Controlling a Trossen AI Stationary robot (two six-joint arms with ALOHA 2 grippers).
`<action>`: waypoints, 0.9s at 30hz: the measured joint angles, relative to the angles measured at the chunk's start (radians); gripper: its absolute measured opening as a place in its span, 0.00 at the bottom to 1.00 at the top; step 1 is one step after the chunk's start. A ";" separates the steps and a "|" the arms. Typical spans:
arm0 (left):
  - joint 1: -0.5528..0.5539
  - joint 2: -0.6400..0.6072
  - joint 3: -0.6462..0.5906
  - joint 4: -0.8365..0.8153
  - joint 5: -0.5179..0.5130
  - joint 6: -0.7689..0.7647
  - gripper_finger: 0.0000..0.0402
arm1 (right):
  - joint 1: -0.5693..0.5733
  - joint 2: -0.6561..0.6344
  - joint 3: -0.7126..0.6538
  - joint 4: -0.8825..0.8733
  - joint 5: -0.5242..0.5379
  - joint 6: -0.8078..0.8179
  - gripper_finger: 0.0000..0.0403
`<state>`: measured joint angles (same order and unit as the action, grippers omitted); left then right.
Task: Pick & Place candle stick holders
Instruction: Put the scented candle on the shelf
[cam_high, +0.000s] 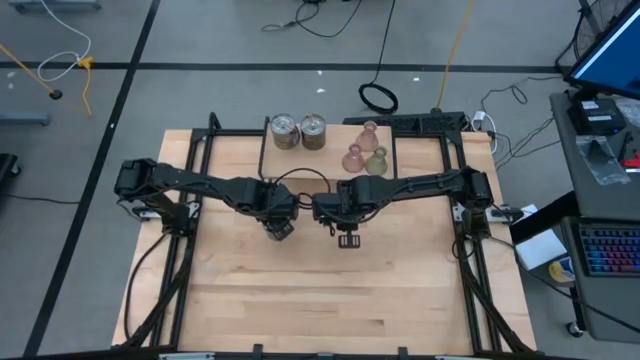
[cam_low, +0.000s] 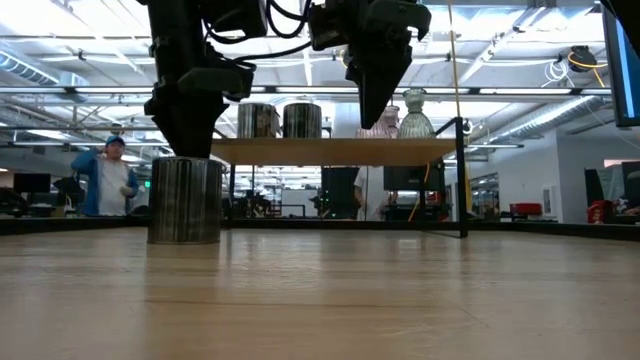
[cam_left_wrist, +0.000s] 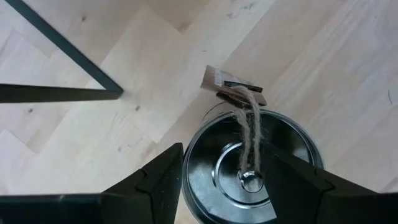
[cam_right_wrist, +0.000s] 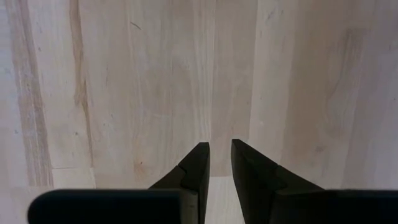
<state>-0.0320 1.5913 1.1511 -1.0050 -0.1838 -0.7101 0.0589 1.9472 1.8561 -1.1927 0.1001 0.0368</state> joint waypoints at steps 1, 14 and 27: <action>-0.001 0.000 0.000 0.000 -0.004 -0.004 0.52 | 0.000 0.000 0.000 0.000 0.000 0.000 0.15; -0.006 -0.001 0.001 0.011 -0.018 -0.008 0.52 | 0.000 0.000 0.000 0.011 0.000 0.000 0.15; -0.035 -0.002 0.003 0.011 0.024 -0.028 0.52 | 0.000 0.000 0.000 0.030 0.000 0.000 0.15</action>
<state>-0.0669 1.5898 1.1538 -0.9939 -0.1597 -0.7386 0.0589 1.9472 1.8561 -1.1627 0.1001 0.0368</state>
